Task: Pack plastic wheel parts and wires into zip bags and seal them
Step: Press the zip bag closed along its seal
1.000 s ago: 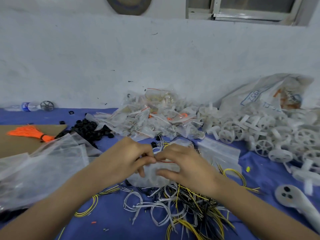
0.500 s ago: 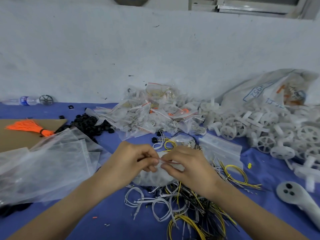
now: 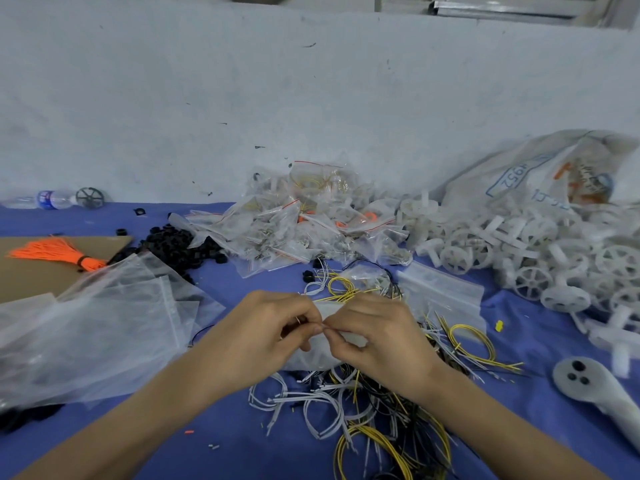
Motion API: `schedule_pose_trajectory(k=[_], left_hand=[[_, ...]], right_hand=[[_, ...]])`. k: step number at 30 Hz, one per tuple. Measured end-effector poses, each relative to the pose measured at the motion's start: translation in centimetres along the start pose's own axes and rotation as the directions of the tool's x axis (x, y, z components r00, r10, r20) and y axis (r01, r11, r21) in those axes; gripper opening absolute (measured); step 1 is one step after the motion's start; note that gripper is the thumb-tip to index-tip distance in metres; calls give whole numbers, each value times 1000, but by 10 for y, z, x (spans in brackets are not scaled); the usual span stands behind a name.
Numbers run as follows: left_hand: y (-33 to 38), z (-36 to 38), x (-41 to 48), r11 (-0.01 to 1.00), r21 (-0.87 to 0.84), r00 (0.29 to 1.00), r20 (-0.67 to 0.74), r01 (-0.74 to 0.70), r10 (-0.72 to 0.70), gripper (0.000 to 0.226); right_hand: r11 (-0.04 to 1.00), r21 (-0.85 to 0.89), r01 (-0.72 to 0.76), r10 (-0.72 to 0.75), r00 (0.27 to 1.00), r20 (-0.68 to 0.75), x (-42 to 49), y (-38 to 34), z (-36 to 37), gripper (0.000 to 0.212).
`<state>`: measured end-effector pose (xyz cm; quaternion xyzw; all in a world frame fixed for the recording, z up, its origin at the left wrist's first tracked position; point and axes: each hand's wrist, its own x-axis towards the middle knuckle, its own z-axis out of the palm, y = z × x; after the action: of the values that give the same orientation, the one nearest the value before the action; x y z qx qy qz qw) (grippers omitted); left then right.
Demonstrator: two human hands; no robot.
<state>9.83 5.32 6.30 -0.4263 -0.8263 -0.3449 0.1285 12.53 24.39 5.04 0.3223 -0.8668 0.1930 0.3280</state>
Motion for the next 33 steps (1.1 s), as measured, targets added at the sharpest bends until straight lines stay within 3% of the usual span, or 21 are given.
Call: schedule_pose_trajectory(k=[7,14,21,33], left_hand=[[0,-1,0,999,33,1000,-2,0,0,6],[1,-3,2,997,72,999,35,-39,37,10],[-4,-3,1,999,45,999,-41,-6,8,8],[1,0,0,971,232,997,-37,-58,69,5]], right_hand=[[944,261,-202,208,978,6,-3,-1,4,2],[961,217,-173,180,984,-12,-2,-2,3,4],[957,236,-167,188,980,-69,-3,-1,7,3],[980,175,-95,116,987,-112,-8,-2,10,3]])
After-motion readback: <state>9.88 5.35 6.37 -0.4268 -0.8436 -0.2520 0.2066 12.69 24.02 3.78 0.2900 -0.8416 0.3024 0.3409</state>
